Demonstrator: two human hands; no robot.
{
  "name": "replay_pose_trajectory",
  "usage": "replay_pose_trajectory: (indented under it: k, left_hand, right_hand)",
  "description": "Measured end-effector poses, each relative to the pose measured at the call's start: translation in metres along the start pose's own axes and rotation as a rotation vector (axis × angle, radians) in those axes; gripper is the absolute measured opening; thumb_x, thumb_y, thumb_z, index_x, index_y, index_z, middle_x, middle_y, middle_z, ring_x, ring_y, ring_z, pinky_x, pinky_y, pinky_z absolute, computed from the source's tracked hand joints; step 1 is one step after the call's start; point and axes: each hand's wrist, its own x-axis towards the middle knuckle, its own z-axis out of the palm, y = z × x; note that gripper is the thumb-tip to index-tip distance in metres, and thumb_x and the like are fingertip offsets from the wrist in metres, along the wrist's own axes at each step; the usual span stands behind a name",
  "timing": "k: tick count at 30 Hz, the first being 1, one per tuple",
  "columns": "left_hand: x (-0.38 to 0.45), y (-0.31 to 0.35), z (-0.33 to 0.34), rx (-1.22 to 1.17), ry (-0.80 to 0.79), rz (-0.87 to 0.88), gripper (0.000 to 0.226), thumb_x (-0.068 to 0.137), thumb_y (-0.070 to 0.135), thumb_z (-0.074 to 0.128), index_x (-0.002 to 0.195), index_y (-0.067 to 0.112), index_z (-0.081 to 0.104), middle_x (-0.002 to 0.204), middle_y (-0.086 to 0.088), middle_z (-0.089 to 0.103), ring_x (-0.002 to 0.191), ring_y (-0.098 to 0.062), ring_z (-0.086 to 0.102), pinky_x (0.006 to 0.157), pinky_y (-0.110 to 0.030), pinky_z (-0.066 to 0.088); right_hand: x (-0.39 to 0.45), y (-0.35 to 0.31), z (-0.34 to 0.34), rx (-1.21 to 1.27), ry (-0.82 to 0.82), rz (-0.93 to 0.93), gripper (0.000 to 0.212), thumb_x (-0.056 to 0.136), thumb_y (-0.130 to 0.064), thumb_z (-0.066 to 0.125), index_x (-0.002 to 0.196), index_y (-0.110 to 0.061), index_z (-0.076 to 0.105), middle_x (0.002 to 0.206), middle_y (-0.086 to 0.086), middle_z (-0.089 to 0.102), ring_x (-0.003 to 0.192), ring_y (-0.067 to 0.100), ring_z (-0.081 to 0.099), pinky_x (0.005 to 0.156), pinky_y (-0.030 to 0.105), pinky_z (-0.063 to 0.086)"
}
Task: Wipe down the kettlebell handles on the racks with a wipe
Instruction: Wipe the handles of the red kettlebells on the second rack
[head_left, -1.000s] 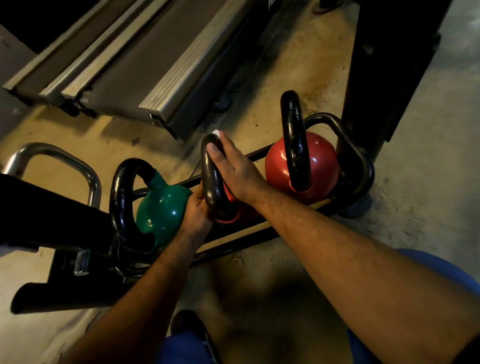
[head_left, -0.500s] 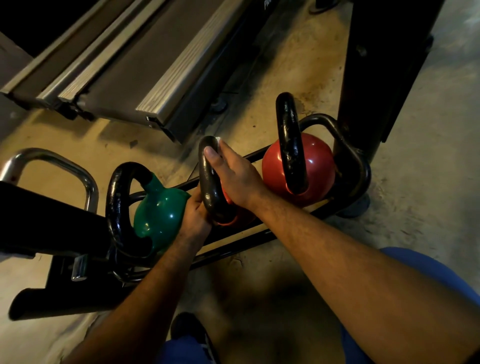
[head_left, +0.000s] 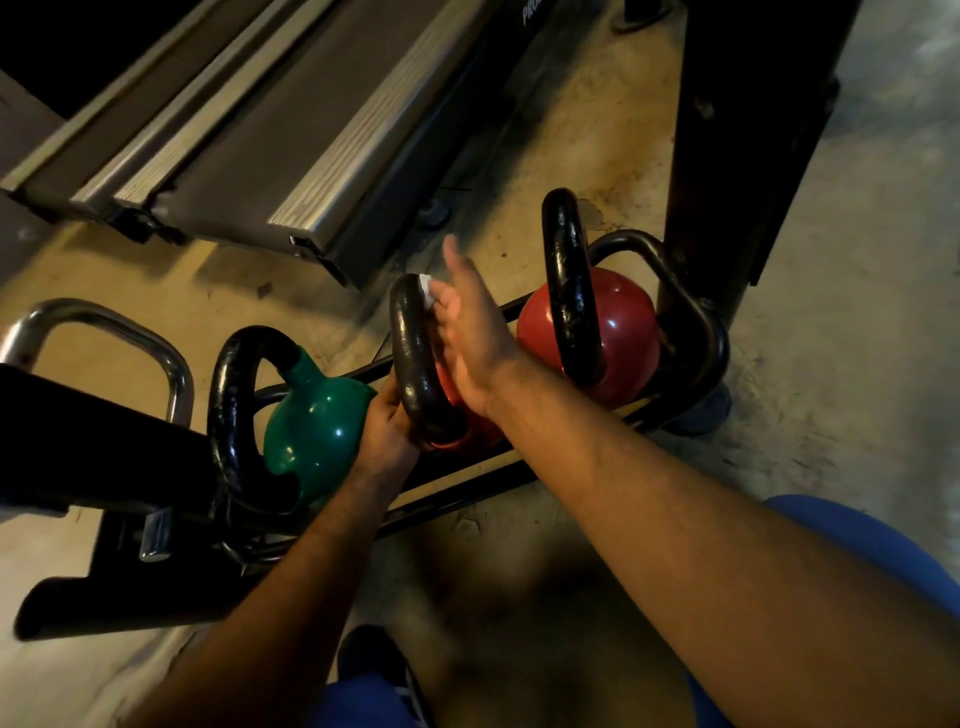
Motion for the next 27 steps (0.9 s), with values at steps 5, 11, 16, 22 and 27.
replay_pose_trajectory:
  k: [5,11,16,22,27]
  left_hand:
    - [0.004,-0.006,0.0,-0.046,0.016,0.037,0.04,0.088,0.017,0.058,0.124,0.001,0.056,0.105,-0.003,0.068,0.089,-0.005,0.07,0.07,-0.017,0.054]
    - [0.006,-0.007,-0.003,0.029,-0.016,0.09,0.048,0.087,0.02,0.057,0.124,-0.01,0.054,0.099,-0.002,0.068,0.088,-0.008,0.067,0.073,-0.021,0.053]
    - [0.007,-0.015,-0.004,0.065,-0.024,0.078,0.03,0.1,0.008,0.051,0.128,-0.003,0.053,0.104,-0.009,0.068,0.083,-0.008,0.07,0.065,-0.02,0.054]
    - [0.01,-0.016,-0.005,0.05,-0.017,0.072,0.027,0.102,0.011,0.049,0.127,0.002,0.056,0.114,-0.013,0.068,0.098,-0.015,0.07,0.076,-0.025,0.055]
    - [0.011,-0.017,-0.005,0.049,-0.005,0.122,0.036,0.093,0.016,0.056,0.124,-0.003,0.056,0.115,-0.012,0.064,0.1,-0.01,0.066,0.081,-0.023,0.054]
  right_hand:
    - [-0.003,-0.006,-0.004,0.292,0.035,0.025,0.081,0.098,-0.063,0.037,0.151,-0.002,0.035,0.148,0.02,0.049,0.136,0.032,0.047,0.115,0.044,0.036]
    - [-0.006,0.009,-0.005,0.255,0.125,0.079,0.078,0.094,-0.068,0.043,0.137,-0.004,0.057,0.128,0.019,0.066,0.118,0.03,0.063,0.098,0.04,0.051]
    - [-0.015,0.015,-0.016,0.05,0.11,0.086,0.072,0.096,-0.068,0.038,0.127,-0.008,0.065,0.119,0.015,0.07,0.115,0.029,0.064,0.103,0.045,0.047]
    - [-0.022,0.01,-0.022,-0.173,0.071,0.131,0.079,0.095,-0.072,0.035,0.126,-0.007,0.066,0.115,0.013,0.072,0.107,0.023,0.066,0.096,0.038,0.048]
    - [-0.009,-0.025,-0.003,0.09,0.122,0.023,0.066,0.1,-0.057,0.041,0.141,-0.006,0.05,0.135,0.018,0.059,0.126,0.03,0.055,0.109,0.043,0.039]
